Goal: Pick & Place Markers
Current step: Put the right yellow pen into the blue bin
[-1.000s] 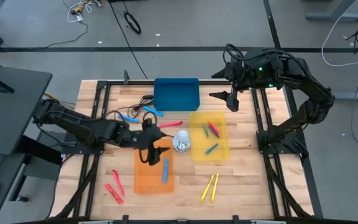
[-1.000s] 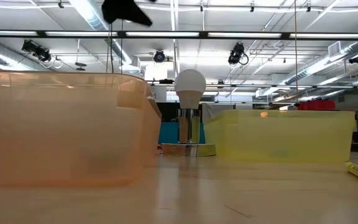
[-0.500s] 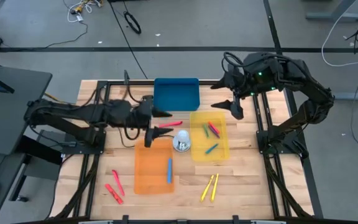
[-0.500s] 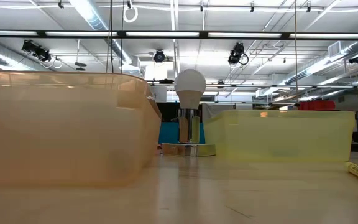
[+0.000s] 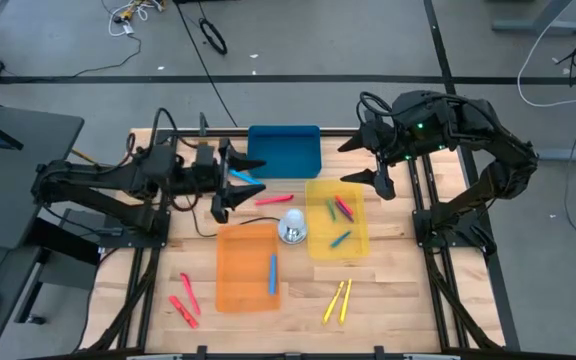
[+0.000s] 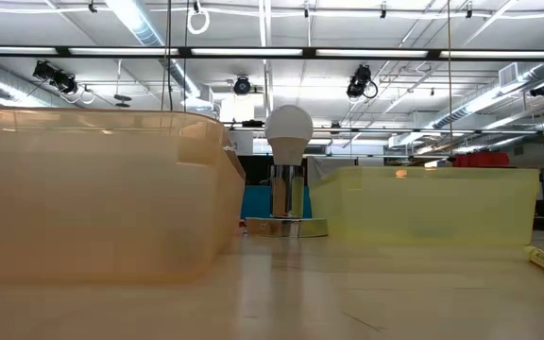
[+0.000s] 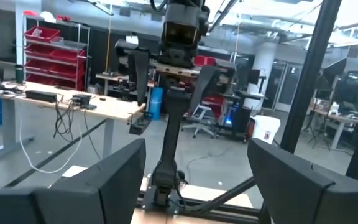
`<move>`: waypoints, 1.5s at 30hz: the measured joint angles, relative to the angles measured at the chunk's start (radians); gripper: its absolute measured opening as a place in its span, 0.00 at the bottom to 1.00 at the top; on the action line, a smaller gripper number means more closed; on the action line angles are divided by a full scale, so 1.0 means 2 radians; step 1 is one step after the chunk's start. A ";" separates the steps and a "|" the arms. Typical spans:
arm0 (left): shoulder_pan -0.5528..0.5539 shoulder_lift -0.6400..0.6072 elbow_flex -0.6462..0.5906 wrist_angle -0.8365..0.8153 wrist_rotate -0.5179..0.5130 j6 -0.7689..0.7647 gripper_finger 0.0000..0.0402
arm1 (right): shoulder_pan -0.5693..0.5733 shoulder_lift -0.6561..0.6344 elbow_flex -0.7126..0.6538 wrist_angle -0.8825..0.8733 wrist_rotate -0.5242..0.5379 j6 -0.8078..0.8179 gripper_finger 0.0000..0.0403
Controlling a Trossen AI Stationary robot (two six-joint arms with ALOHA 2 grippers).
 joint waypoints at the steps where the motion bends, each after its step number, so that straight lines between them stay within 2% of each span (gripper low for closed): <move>1: 0.000 -0.002 0.000 -0.001 0.002 -0.002 0.71 | 0.000 0.000 0.000 0.000 0.000 0.014 0.81; 6: 0.000 -0.007 0.000 -0.010 0.005 -0.004 0.71 | 0.029 0.010 0.001 -0.003 -0.007 0.047 0.81; 14: 0.000 -0.007 0.000 -0.067 0.024 -0.023 0.71 | 0.120 0.038 0.001 -0.056 -0.012 -0.053 0.81; 18: 0.000 -0.007 0.000 -0.076 0.049 -0.041 0.71 | 0.152 0.042 0.001 -0.069 -0.038 -0.088 0.81; 25: 0.000 -0.007 0.000 -0.080 0.059 -0.044 0.71 | 0.197 0.041 0.001 -0.066 -0.076 -0.076 0.81; 40: 0.000 -0.007 0.000 -0.083 0.059 -0.044 0.71 | 0.278 0.087 0.000 -0.068 -0.105 -0.071 0.81; 45: 0.000 -0.007 0.000 -0.083 0.059 -0.045 0.71 | 0.296 0.099 0.000 -0.082 -0.103 -0.103 0.81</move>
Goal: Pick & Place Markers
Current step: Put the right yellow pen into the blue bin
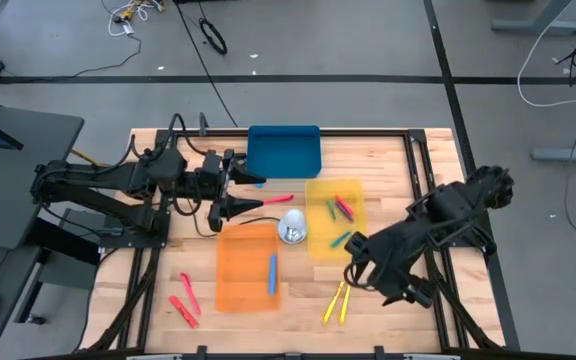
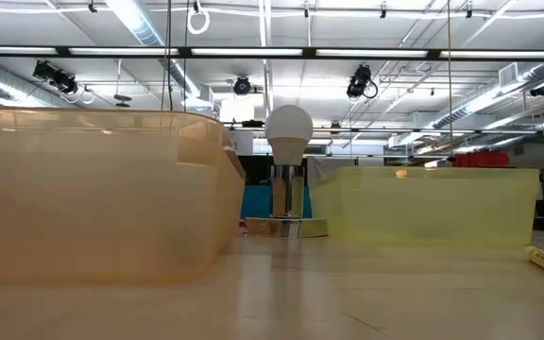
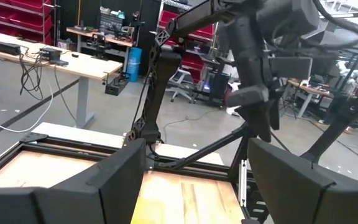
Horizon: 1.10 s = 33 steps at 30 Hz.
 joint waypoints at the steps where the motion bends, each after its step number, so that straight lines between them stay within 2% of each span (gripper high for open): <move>1: 0.000 0.000 0.000 0.000 0.000 0.000 0.71 | 0.004 0.002 0.000 -0.004 0.006 -0.006 0.81; 9: 0.000 0.000 0.000 -0.001 -0.003 -0.020 0.71 | 0.010 0.034 0.000 -0.035 0.061 -0.032 0.81; 21: -0.001 0.000 0.000 -0.078 0.018 -0.041 0.71 | 0.018 0.077 0.000 -0.060 0.096 -0.044 0.81; 33: -0.001 0.000 0.000 -0.078 0.019 -0.052 0.71 | 0.030 0.083 -0.002 -0.077 0.132 -0.044 0.81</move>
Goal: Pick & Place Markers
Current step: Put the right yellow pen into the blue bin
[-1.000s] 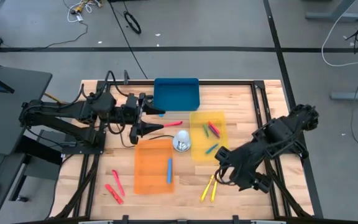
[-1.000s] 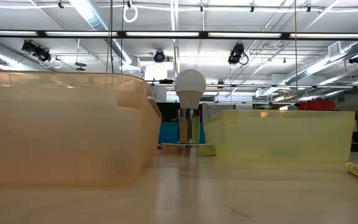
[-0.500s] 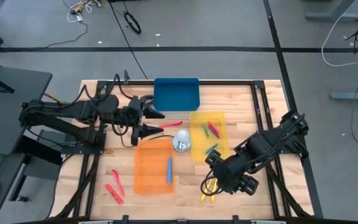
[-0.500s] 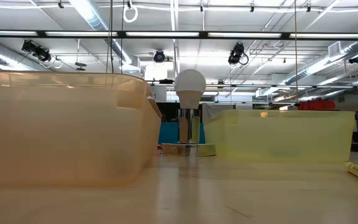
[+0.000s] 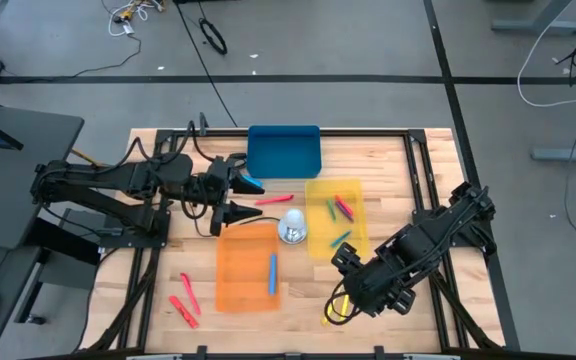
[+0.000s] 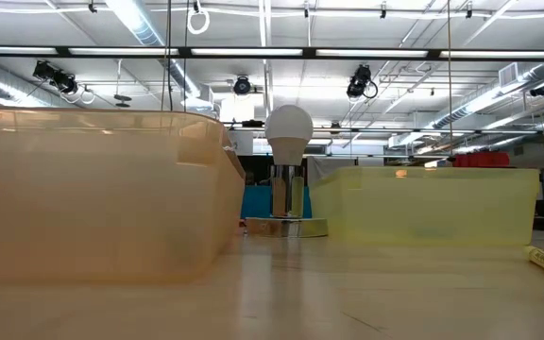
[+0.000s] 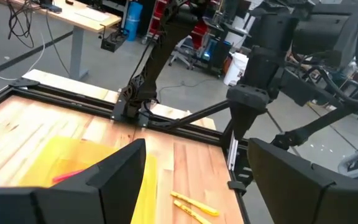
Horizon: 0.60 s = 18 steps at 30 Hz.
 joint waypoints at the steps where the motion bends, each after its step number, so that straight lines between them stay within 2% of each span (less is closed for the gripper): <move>1: 0.000 0.000 0.000 0.000 0.000 0.000 0.71 | 0.000 0.000 -0.005 0.006 0.002 -0.004 0.81; 10: 0.000 0.000 0.000 0.000 0.000 0.000 0.71 | 0.008 0.000 -0.124 0.048 -0.003 -0.029 0.81; 18: 0.000 0.000 0.000 0.000 0.001 0.000 0.71 | 0.029 0.000 -0.224 0.158 -0.003 -0.052 0.81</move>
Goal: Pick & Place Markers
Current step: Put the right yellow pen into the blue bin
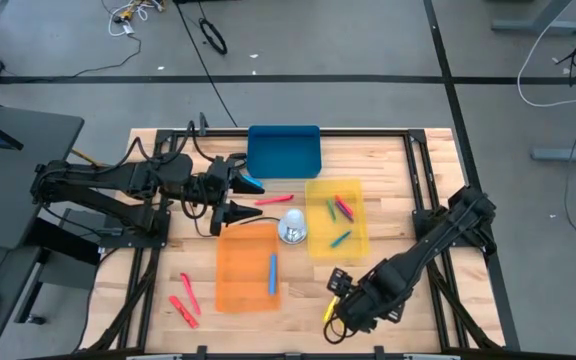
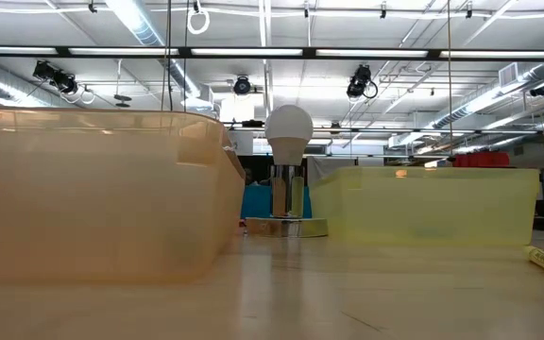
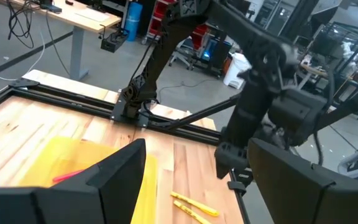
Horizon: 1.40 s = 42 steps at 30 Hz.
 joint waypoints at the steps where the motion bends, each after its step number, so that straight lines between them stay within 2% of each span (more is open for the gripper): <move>1: 0.000 0.000 0.000 0.000 0.000 0.000 0.71 | 0.002 0.000 -0.011 0.009 0.000 0.001 0.81; 10: 0.000 0.000 0.000 0.000 0.000 0.000 0.71 | 0.007 0.000 -0.092 0.076 -0.001 -0.007 0.81; 14: 0.000 0.000 0.000 0.000 0.000 0.000 0.71 | 0.001 0.000 -0.117 0.101 -0.024 -0.027 0.81; 24: 0.000 0.000 0.000 0.000 0.000 0.000 0.71 | -0.018 0.000 -0.178 0.174 -0.039 -0.052 0.81; 42: 0.000 0.000 0.000 0.000 -0.001 0.006 0.71 | -0.038 0.000 -0.253 0.273 -0.066 -0.067 0.81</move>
